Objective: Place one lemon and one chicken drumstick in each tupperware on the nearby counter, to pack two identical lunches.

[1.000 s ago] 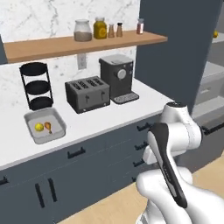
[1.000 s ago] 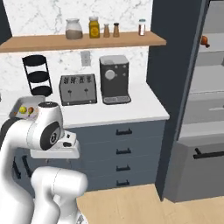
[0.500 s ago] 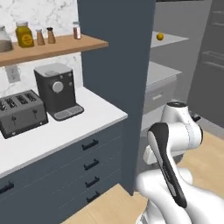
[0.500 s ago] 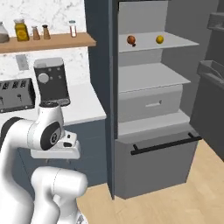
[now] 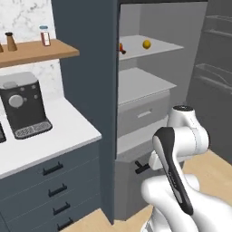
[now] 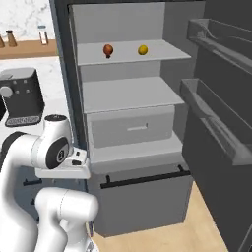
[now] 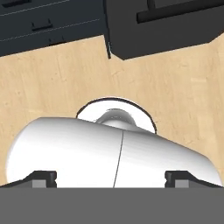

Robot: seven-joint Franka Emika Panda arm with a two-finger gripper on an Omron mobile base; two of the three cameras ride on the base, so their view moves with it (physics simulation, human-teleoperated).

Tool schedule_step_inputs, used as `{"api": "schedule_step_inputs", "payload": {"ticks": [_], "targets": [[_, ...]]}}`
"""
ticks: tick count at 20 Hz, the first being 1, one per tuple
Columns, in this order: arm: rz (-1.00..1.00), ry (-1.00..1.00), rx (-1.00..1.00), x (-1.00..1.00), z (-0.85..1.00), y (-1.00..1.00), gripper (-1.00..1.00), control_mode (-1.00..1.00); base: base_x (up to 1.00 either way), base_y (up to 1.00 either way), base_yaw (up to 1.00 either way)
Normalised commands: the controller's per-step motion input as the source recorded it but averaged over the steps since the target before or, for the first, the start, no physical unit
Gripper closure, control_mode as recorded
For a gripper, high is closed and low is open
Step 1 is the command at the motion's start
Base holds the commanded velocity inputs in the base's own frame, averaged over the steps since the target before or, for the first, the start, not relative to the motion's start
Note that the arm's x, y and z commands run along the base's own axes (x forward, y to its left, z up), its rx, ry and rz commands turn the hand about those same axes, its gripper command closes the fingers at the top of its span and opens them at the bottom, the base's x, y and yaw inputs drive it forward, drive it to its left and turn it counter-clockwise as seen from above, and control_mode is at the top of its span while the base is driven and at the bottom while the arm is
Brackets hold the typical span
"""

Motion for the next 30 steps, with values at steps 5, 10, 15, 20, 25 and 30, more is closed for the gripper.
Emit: {"api": "schedule_step_inputs", "payload": {"ticks": [5, 10, 15, 20, 25, 30], "targets": [[0.00, 0.00, 0.00, 0.00, 0.00, 0.00, -1.00, 1.00, 0.52, -0.88, 0.26], [0.00, 0.00, 0.00, 0.00, 0.00, 0.00, -1.00, 1.00, 0.48, -0.10, 0.19], [0.00, 0.00, 0.00, 0.00, 0.00, 0.00, -1.00, 1.00, 0.43, 0.00, 0.21], [0.00, 0.00, 0.00, 0.00, 0.00, 0.00, -1.00, 1.00, 0.44, -0.16, 0.21], [0.00, 0.00, 0.00, 0.00, 0.00, 0.00, -1.00, 1.00, 0.26, -0.41, 0.22], [0.00, 0.00, 0.00, 0.00, 0.00, 0.00, -1.00, 1.00, 0.22, -0.47, 0.22]]}}
